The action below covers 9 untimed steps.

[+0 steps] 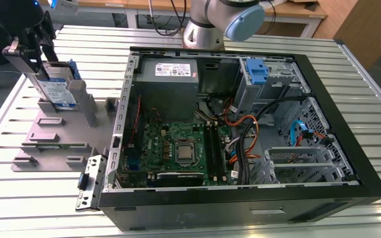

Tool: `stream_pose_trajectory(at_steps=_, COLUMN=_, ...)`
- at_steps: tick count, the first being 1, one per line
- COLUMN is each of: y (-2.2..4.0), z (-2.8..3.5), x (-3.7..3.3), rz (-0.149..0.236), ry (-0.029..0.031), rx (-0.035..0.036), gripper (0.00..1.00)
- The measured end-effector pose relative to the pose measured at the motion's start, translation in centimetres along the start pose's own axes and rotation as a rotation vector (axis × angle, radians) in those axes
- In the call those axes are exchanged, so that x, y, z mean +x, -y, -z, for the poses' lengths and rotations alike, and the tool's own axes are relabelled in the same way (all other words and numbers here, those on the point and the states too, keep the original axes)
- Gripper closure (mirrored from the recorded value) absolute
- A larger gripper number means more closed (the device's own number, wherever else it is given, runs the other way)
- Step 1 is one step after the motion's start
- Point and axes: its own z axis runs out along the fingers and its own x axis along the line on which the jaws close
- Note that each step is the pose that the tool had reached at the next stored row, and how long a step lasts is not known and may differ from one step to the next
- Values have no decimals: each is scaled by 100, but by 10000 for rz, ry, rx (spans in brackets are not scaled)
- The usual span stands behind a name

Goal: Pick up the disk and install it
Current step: 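Pick up the disk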

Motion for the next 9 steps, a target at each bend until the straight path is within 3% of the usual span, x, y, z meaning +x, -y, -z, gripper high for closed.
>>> stream_pose_trajectory(at_steps=3, y=0, z=0, x=0, rz=0, ry=0, rx=0, gripper=37)
stream_pose_trajectory(at_steps=5, y=0, z=-1, x=0, rz=0, ry=0, rx=1, gripper=49)
stream_pose_trajectory(at_steps=8, y=0, z=-1, x=0, rz=-1, ry=0, rx=0, gripper=55)
stream_pose_trajectory(at_steps=9, y=0, z=-1, x=0, rz=0, ry=0, rx=0, gripper=62)
